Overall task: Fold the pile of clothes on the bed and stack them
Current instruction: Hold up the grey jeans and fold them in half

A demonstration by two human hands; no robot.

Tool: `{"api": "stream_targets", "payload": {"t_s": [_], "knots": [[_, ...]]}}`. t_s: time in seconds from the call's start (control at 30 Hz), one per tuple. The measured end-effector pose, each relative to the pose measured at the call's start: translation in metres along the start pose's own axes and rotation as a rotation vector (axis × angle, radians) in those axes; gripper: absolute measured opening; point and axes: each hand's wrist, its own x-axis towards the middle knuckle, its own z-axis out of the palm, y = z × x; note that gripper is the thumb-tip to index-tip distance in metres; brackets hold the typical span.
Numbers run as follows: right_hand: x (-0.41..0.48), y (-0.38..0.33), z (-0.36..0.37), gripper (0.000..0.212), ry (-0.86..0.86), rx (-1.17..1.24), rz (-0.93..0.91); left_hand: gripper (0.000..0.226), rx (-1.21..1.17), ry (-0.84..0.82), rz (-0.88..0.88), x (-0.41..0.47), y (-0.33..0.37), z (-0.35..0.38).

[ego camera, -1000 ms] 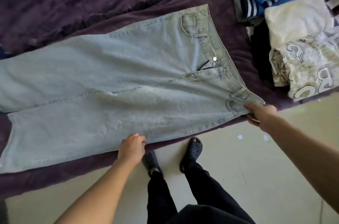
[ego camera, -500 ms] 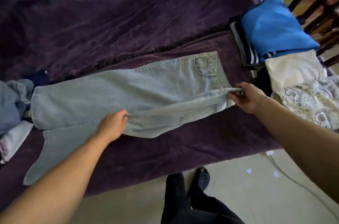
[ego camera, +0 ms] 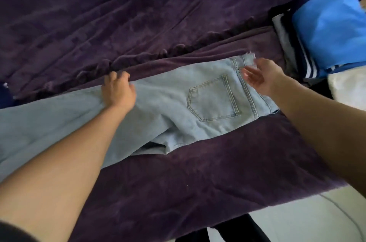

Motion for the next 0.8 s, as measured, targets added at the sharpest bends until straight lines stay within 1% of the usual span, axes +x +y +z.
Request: {"api": "stream_targets", "payload": {"t_s": [0.03, 0.1, 0.17, 0.23, 0.3, 0.43, 0.53, 0.63, 0.7, 0.8], "knots": [[0.000, 0.009, 0.000, 0.017, 0.007, -0.045, 0.014, 0.031, -0.006, -0.042, 0.010, -0.006, -0.001, 0.006], [-0.005, 0.029, 0.000, 0.013, 0.022, -0.124, 0.040, 0.030, -0.054, -0.101, 0.007, -0.026, -0.008, 0.016], [-0.015, 0.051, -0.001, 0.008, 0.015, -0.208, 0.070, 0.029, -0.089, -0.146, -0.023, -0.055, -0.019, 0.021], [-0.025, 0.074, 0.001, 0.009, -0.012, -0.337, 0.083, 0.029, -0.069, -0.209, -0.078, -0.087, -0.033, 0.023], [-0.035, 0.097, 0.010, 0.010, -0.054, -0.507, 0.089, 0.028, -0.056, -0.279, -0.173, -0.121, -0.054, 0.022], [-0.060, 0.146, 0.036, 0.008, -0.193, -0.883, 0.077, 0.028, -0.122, -0.378, -0.449, -0.182, -0.111, 0.011], [-0.081, 0.182, 0.055, 0.009, -0.359, -1.237, -0.088, 0.028, -0.138, -0.393, -0.620, -0.214, -0.166, 0.000], [-0.105, 0.214, 0.076, 0.009, -0.472, -1.596, -0.299, 0.034, -0.164, -0.330, -0.773, -0.228, -0.223, -0.009], [-0.118, 0.234, 0.091, 0.017, -0.509, -1.704, -0.445, 0.042, -0.178, -0.280, -0.850, -0.228, -0.261, -0.011], [-0.131, 0.270, 0.118, 0.019, -0.534, -1.757, -0.627, 0.058, -0.206, -0.176, -0.900, -0.211, -0.321, -0.010]]}}
